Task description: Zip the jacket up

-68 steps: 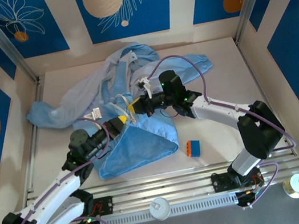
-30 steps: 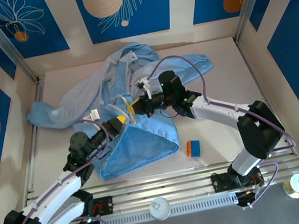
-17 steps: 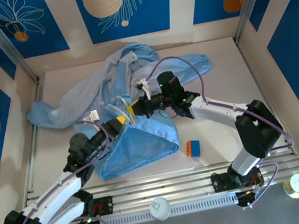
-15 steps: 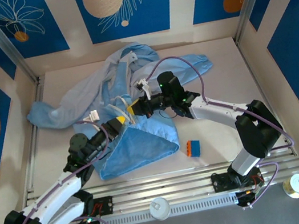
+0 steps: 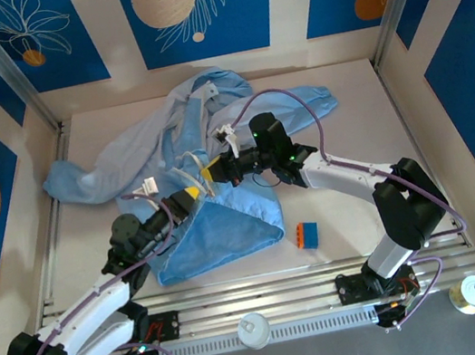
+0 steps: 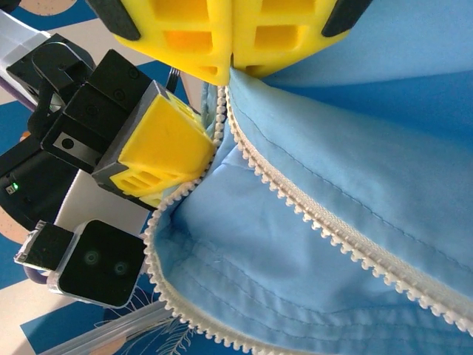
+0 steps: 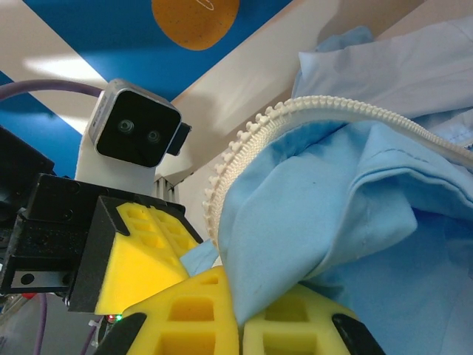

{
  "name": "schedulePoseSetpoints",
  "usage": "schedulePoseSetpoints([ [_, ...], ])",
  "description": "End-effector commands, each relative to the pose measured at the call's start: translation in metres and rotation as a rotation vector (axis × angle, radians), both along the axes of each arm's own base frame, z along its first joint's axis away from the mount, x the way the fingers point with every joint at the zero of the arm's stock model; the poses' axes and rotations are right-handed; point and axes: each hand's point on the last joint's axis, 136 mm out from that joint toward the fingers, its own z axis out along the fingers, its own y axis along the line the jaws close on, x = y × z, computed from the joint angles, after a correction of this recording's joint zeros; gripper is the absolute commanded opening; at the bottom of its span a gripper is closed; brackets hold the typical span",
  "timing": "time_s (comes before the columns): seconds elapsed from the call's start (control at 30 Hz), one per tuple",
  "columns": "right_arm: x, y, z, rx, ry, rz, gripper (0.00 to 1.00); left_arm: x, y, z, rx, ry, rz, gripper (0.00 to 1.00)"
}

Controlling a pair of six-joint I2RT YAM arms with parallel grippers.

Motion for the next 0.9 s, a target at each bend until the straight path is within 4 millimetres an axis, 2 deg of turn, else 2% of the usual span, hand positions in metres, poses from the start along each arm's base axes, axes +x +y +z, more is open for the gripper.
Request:
schedulePoseSetpoints([
  [0.0,-0.0021,0.0063,0.0194,0.043,-0.053,0.037,0.0,0.0003,0.0047,0.0172,-0.048,-0.063,0.018,0.0],
  [0.87,-0.004,0.0089,0.0195,0.048,-0.053,0.055,0.0,0.0043,0.0044,0.0175,-0.08,-0.058,0.025,0.0],
])
